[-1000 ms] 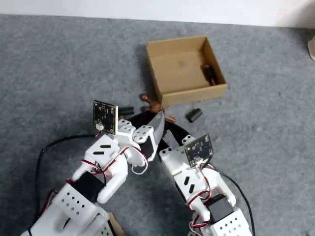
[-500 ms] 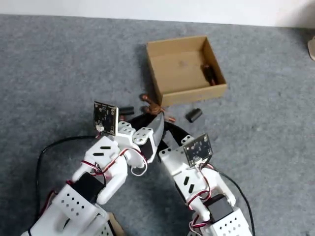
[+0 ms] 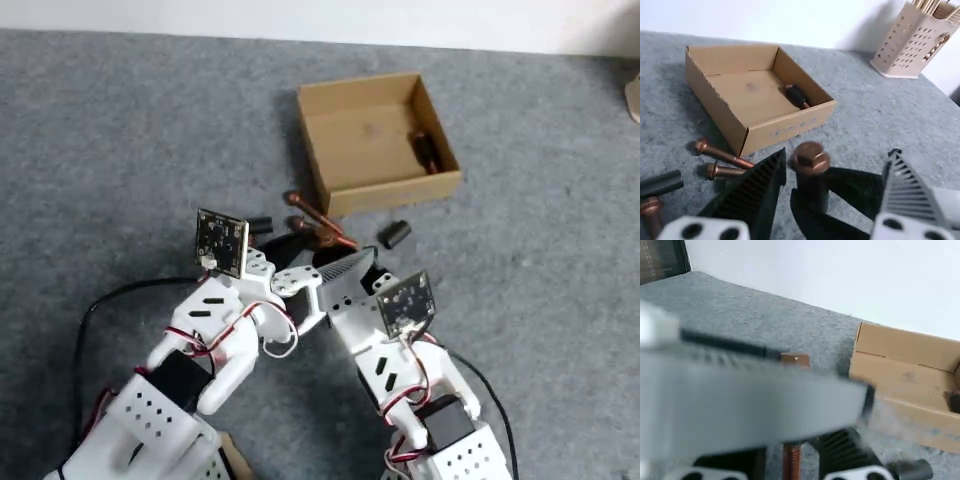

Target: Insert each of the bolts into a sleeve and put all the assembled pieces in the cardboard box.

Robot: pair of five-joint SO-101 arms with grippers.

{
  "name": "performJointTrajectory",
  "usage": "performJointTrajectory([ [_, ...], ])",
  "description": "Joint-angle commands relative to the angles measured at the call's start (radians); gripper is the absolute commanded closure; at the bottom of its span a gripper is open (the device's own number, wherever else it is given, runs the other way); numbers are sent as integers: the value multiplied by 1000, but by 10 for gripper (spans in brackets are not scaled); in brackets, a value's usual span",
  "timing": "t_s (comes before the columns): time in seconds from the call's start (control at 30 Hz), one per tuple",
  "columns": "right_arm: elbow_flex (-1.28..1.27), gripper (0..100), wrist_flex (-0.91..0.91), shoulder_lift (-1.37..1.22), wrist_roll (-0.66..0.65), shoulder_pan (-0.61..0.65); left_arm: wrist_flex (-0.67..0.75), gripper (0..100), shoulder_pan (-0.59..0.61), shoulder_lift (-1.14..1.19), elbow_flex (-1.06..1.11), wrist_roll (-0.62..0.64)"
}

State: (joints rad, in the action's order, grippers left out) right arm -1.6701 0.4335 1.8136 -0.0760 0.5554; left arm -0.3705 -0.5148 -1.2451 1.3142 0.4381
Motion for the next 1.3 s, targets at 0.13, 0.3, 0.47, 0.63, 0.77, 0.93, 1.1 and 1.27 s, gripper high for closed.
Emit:
performJointTrajectory([
  [0.13,-139,994,-21,15,-8,-18,-3,691,-5,-19,-7,11],
  [0.3,-139,994,5,16,-3,-54,-17,691,-4,-19,-8,11],
  [0.47,-139,994,5,13,55,-97,-52,691,-4,-21,-19,11],
  [0.63,-139,994,39,13,55,-97,-57,692,1,-21,-33,11],
  [0.77,-139,994,56,16,55,-97,-52,790,13,-21,-45,12],
  [0.93,-139,994,58,16,55,-99,-51,989,50,-21,-59,12],
  [1.1,-139,994,58,13,55,-102,-51,960,93,-22,-59,15],
  [1.27,-139,994,58,8,55,-168,-51,994,93,-22,-59,15],
])
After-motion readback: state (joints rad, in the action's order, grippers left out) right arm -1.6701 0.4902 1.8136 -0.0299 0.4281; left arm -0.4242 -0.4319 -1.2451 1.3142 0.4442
